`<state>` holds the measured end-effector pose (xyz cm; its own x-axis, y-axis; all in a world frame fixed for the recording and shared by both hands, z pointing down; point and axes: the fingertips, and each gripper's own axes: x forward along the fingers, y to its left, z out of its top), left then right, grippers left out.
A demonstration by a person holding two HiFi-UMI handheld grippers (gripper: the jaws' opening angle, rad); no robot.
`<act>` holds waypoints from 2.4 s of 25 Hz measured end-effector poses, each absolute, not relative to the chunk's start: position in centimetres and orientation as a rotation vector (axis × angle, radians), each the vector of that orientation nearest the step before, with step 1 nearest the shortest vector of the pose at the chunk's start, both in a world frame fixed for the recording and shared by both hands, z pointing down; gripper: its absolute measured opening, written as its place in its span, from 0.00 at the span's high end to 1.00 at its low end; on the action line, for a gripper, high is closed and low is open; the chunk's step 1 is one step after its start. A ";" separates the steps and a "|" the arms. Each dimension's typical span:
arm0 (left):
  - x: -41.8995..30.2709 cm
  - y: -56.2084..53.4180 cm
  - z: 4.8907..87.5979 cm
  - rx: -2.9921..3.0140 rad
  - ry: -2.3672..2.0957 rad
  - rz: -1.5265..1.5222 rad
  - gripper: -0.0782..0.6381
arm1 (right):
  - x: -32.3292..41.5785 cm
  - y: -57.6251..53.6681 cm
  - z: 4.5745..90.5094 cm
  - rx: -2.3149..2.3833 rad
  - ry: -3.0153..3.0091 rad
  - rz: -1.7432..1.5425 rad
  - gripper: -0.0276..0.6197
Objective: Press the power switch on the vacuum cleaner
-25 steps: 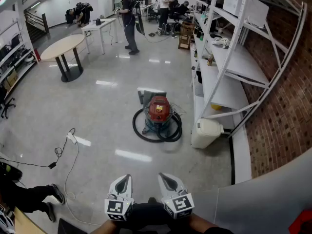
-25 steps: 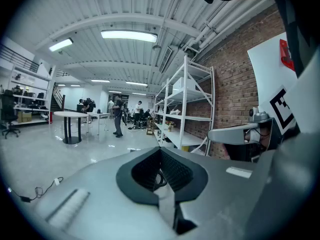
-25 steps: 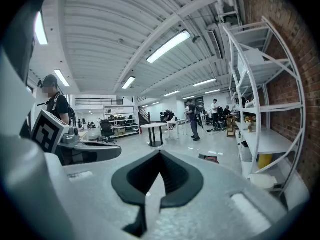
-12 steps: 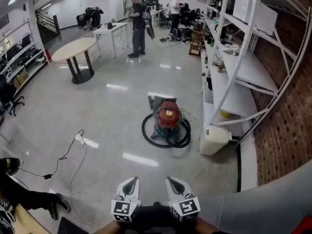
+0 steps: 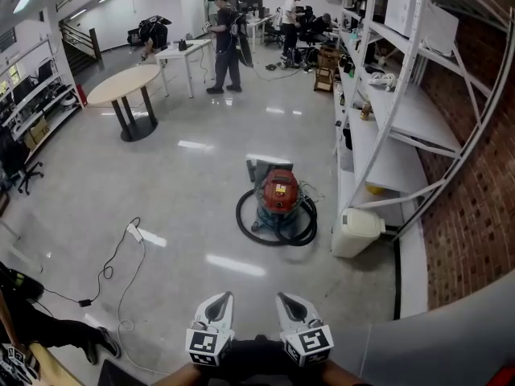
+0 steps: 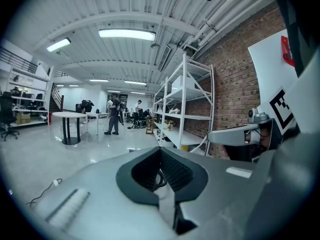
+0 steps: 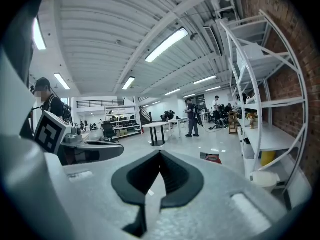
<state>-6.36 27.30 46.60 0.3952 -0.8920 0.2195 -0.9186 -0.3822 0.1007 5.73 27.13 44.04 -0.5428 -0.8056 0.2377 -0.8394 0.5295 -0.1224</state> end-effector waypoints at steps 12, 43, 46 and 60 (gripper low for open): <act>-5.7 26.9 46.8 2.442 -1.625 0.241 0.87 | 6.1 26.0 45.5 1.386 -2.646 0.386 0.97; -2.7 1.9 49.5 2.538 -1.241 0.286 0.87 | 6.6 4.2 49.1 1.584 -2.369 0.544 0.97; -4.0 -0.6 49.8 2.533 -1.231 0.286 0.87 | 5.5 1.6 48.9 1.588 -2.350 0.534 0.97; -10.7 -10.1 48.0 2.557 -1.282 0.194 0.87 | 0.6 -7.2 47.1 1.614 -2.327 0.451 0.97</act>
<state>-10.73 -10.06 47.96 0.5985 -0.7644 0.2397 -0.8011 -0.5701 0.1822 0.64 -7.16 47.06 -0.3410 -0.8536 0.3938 -0.9389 0.3298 -0.0982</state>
